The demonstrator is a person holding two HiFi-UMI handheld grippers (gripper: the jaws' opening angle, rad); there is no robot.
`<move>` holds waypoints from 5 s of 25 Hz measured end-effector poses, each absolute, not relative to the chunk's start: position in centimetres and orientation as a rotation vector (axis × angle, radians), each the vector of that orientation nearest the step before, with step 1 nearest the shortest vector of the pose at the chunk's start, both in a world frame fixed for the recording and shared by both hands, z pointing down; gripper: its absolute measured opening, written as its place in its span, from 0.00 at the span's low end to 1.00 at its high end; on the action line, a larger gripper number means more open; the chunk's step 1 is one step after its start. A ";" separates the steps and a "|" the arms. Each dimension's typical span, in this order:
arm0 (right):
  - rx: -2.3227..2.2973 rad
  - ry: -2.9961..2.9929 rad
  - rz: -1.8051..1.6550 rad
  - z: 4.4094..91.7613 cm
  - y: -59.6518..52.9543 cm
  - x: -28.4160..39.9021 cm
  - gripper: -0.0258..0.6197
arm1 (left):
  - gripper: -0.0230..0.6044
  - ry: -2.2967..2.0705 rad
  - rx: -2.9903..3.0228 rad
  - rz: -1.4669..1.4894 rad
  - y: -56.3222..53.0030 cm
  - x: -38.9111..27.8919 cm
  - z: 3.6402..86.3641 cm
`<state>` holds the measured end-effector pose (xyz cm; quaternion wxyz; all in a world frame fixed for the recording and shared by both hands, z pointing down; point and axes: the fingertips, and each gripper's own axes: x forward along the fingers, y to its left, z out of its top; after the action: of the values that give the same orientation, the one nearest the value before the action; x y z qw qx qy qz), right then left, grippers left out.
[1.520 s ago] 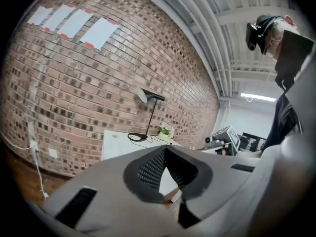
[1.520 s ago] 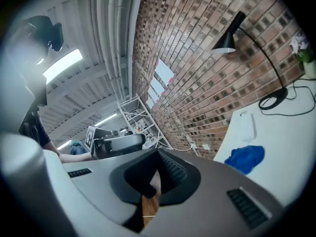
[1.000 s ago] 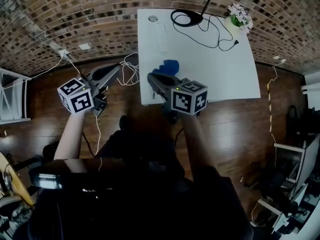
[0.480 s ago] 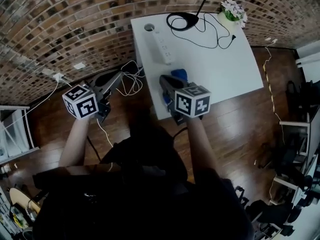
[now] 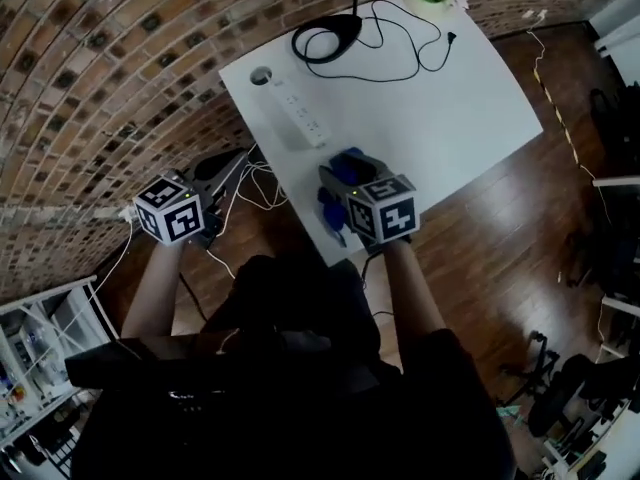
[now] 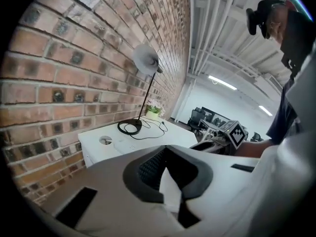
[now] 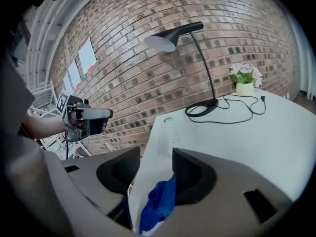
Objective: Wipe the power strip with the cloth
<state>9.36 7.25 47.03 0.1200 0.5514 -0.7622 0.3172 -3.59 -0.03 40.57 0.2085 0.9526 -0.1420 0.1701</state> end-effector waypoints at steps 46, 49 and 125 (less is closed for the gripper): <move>2.423 -1.118 1.098 52.3 4.6 13.4 0.19 | 0.05 0.346 2.600 1.180 -18.2 9.7 55.4; 2.390 -1.098 1.120 53.1 1.4 12.6 0.19 | 0.05 0.413 2.590 1.247 -18.9 9.9 56.5; 2.219 -1.257 1.016 55.5 -11.3 9.2 0.19 | 0.05 0.699 2.703 1.405 -17.4 9.0 58.8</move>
<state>9.16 -11.29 55.49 0.1969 0.7924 -0.4489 0.3630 8.96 -17.38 58.78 0.0081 0.8647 0.2237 0.4496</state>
